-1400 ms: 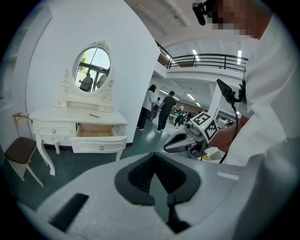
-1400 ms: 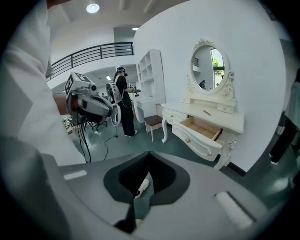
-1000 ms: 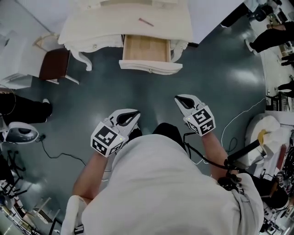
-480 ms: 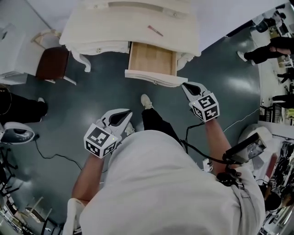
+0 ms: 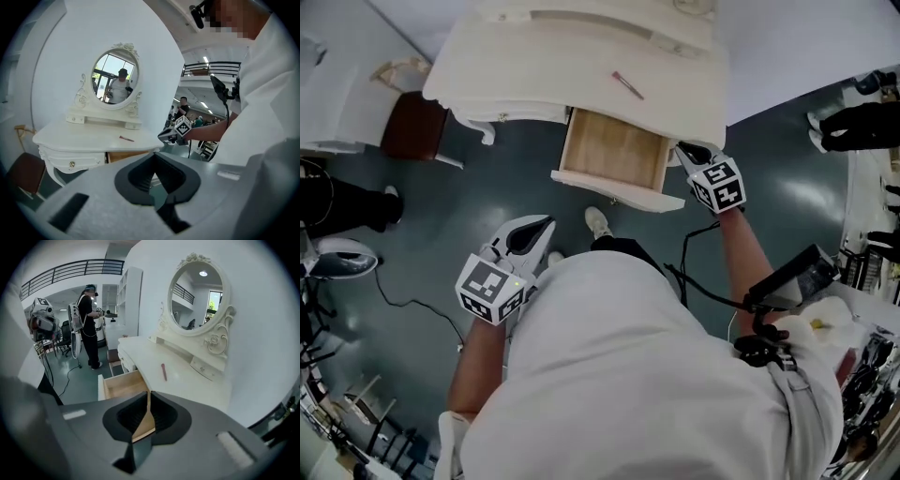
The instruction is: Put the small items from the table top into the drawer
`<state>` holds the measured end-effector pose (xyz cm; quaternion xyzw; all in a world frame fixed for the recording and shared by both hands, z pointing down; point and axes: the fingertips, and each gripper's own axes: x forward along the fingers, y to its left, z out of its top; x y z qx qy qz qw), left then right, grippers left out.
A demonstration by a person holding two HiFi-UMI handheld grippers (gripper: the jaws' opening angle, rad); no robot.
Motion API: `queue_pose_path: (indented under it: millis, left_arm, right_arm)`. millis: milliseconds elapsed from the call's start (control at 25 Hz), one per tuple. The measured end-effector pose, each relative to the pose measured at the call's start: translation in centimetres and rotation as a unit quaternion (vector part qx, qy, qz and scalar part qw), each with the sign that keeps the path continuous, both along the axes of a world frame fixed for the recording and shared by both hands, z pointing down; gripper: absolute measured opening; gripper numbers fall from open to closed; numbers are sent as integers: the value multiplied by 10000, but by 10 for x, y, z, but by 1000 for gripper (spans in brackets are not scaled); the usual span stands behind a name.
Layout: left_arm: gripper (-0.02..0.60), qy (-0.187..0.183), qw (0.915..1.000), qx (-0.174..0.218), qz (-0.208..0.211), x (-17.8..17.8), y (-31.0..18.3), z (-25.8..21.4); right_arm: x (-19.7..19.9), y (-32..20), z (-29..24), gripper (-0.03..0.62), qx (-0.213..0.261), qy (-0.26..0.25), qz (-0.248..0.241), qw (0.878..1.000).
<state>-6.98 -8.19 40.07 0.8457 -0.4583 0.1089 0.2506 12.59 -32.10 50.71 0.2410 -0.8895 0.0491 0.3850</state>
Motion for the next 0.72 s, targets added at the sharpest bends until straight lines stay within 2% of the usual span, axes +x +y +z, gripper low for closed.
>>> queue_pose_path:
  millis: [280,720]
  left_arm:
    - [3,-146,9987,-151,-465,6,-64,4]
    - [3,-385,9894,-495,-1308,-1,-82,11]
  right_arm:
    - [-26,-93,38,52,-125,40,-368,9992]
    - [-104,-162,83,103,-258,4,-914,9955]
